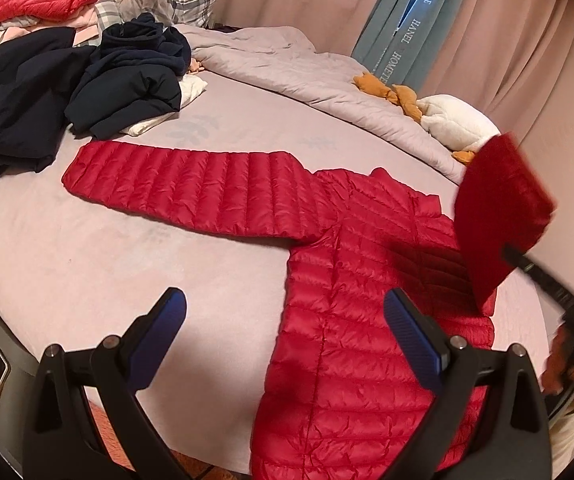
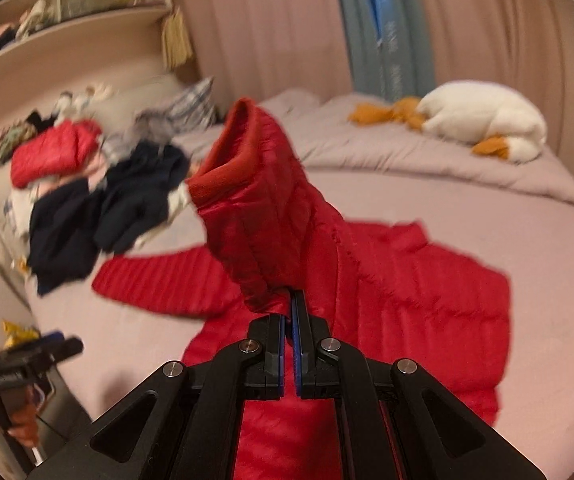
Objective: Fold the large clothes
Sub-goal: 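Lift the sleeve and fold it across the jacket body, open right gripper, then withdraw the open right gripper from the folded sleeve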
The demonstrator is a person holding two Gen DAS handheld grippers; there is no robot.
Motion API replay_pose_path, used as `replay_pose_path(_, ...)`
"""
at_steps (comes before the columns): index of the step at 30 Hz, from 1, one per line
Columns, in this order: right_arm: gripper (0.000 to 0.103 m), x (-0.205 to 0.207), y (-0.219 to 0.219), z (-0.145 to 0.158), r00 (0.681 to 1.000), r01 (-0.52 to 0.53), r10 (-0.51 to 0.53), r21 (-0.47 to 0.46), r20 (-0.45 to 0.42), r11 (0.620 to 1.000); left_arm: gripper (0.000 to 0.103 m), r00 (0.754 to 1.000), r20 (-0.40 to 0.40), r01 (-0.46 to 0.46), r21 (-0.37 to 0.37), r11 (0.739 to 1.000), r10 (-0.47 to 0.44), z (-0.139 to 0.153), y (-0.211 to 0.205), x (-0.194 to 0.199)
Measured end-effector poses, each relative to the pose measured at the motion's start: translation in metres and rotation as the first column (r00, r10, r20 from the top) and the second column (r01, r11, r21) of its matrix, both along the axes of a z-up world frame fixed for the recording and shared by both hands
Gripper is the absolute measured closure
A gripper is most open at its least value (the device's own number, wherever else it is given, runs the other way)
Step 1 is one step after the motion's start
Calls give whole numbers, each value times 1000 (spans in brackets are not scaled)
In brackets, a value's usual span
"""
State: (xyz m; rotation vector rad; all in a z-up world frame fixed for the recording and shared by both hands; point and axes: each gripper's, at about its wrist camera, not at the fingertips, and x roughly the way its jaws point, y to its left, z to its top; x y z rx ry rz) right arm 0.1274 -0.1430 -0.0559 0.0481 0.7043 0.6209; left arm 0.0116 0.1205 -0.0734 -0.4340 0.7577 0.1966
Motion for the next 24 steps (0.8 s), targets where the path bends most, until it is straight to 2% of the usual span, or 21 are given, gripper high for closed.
replay_pose_path(5, 99, -3, 29, -26, 996, -54, 49, -55, -76, 997, 4, 1000, -14, -5, -15, 1000, 5, -6, 4, 0)
replay_pose_path(11, 99, -2, 52, -50, 986, -71, 50, -127, -161, 989, 4, 1000, -25, -9, -24, 1000, 9, -12, 8, -1)
replay_pose_path(17, 97, -7, 57, -54, 984, -73, 44, -163, -175, 984, 4, 999, -33, -16, -38, 999, 14, -15, 12, -3)
replay_pose_path(19, 87, -10, 56, -53, 984, -71, 42, -164, -174, 984, 4, 999, -32, -14, -41, 999, 13, -15, 12, -3)
replay_pose_path(20, 76, -11, 53, -52, 985, -65, 38, -157, -170, 985, 4, 999, -32, -11, -43, 999, 10, -15, 12, -3)
replay_pose_path(21, 61, -12, 50, -51, 986, -57, 32, -149, -163, 987, 4, 1000, -30, -9, -45, 999, 8, -15, 12, -3)
replay_pose_path(23, 47, -18, 40, -44, 991, -24, 8, -123, -131, 992, 4, 1000, -27, 3, -46, 999, -4, -16, 11, -3)
replay_pose_path(24, 44, -20, 35, -40, 993, -5, -8, -117, -117, 993, 4, 1000, -28, 8, -46, 999, -9, -17, 10, -1)
